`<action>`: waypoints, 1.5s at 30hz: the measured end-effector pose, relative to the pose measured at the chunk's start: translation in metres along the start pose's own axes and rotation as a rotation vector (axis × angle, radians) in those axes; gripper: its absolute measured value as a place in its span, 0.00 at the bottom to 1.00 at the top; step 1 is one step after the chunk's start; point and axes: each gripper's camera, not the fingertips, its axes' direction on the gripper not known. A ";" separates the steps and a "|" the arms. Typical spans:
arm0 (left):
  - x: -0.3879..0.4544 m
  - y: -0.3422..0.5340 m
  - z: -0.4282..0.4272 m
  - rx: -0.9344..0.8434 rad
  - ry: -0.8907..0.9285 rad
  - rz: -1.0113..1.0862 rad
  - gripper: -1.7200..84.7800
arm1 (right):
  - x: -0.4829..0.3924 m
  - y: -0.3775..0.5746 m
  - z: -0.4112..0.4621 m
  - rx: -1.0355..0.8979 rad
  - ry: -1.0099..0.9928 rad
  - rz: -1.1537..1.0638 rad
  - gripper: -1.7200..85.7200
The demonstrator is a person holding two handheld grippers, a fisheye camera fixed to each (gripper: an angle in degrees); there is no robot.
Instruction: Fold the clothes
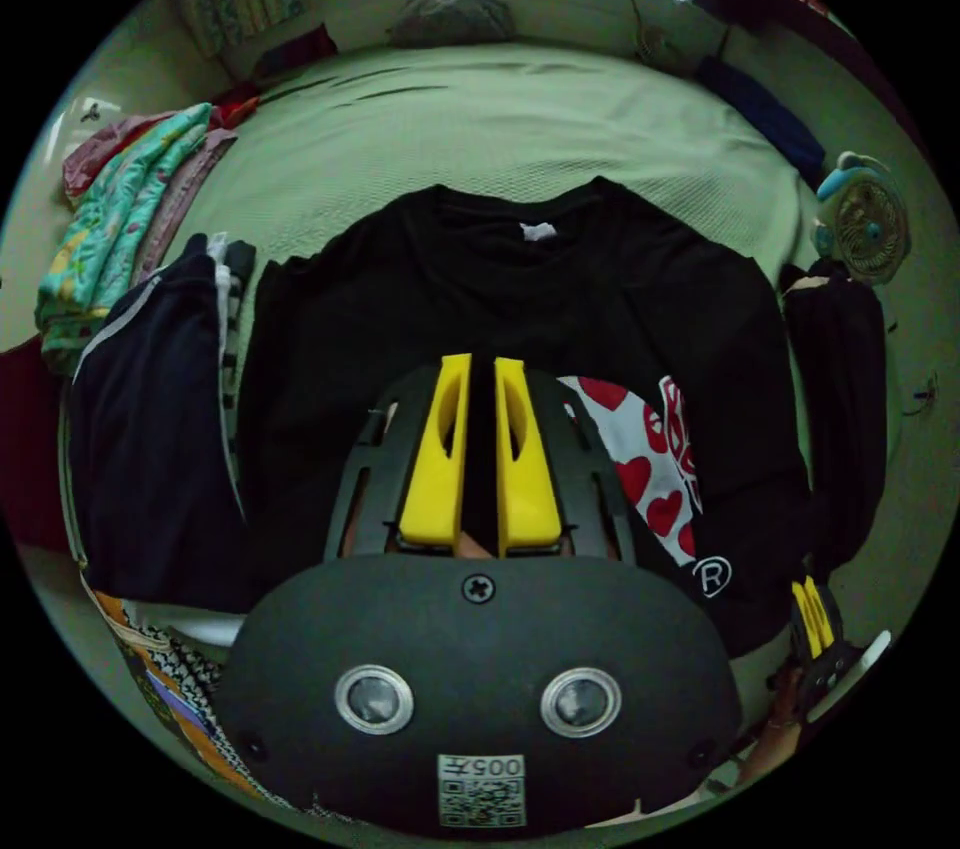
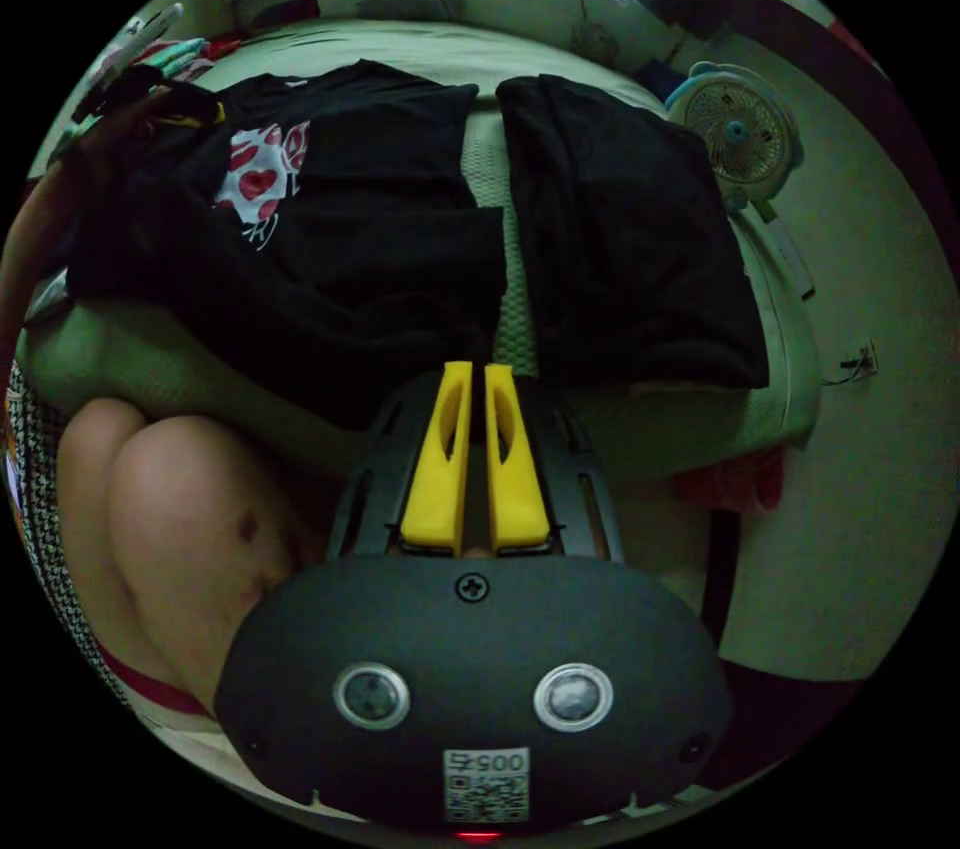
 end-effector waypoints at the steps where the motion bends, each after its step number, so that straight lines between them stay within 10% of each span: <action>1: -0.002 0.007 -0.006 0.008 -0.007 0.003 0.08 | 0.000 0.004 -0.002 0.001 0.003 -0.006 0.01; 30: -0.136 0.446 -0.265 0.148 0.061 -0.071 0.07 | 0.061 0.171 -0.186 0.151 -0.233 -0.018 0.01; 45: -0.140 0.430 -0.240 0.161 -0.134 -0.033 0.05 | 0.006 0.086 -0.187 0.108 -0.211 -0.247 0.11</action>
